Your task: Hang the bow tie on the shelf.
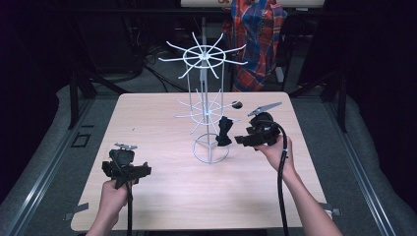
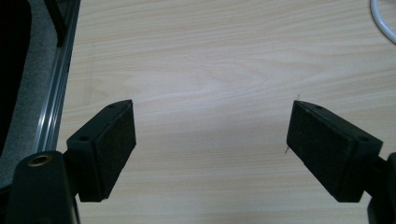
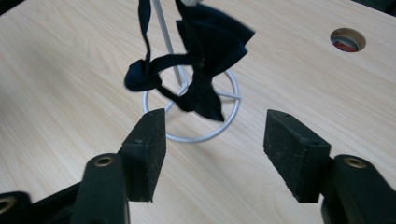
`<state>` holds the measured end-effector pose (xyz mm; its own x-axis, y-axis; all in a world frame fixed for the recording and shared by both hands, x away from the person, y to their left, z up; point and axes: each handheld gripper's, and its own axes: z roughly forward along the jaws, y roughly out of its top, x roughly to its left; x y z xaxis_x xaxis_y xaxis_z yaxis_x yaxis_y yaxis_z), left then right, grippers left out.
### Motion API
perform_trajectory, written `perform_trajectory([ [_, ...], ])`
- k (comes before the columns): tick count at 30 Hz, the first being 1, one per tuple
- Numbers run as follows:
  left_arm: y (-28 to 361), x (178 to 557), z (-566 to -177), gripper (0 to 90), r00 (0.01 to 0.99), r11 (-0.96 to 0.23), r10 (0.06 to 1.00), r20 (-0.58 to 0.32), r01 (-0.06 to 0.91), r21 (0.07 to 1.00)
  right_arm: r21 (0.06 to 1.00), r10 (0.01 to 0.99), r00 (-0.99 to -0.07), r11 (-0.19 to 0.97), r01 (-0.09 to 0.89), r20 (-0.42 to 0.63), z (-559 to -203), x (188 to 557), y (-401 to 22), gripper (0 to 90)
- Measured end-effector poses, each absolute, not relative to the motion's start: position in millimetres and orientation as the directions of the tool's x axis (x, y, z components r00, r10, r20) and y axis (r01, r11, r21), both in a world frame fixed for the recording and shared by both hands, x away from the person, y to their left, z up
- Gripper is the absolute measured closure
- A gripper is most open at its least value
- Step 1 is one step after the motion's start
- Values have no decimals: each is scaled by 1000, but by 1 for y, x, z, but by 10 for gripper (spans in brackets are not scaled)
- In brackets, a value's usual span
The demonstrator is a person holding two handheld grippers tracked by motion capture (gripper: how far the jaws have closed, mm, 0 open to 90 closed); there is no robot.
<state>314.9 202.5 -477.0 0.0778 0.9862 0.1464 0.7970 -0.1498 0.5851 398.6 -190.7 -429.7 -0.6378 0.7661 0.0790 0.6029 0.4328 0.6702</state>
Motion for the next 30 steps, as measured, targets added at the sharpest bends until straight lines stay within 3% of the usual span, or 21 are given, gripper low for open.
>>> perform_trajectory([
  [9,202,315,-477,160,77,-149,986,146,797,585,674,760,-647,444,590,65,-424,384,-204,247],
  [13,202,315,-477,160,81,-151,986,146,800,581,668,755,-654,464,582,45,-426,374,-212,153],
  [30,202,315,-477,160,81,-150,986,143,800,581,609,773,-633,483,629,41,-455,360,-228,3],
])
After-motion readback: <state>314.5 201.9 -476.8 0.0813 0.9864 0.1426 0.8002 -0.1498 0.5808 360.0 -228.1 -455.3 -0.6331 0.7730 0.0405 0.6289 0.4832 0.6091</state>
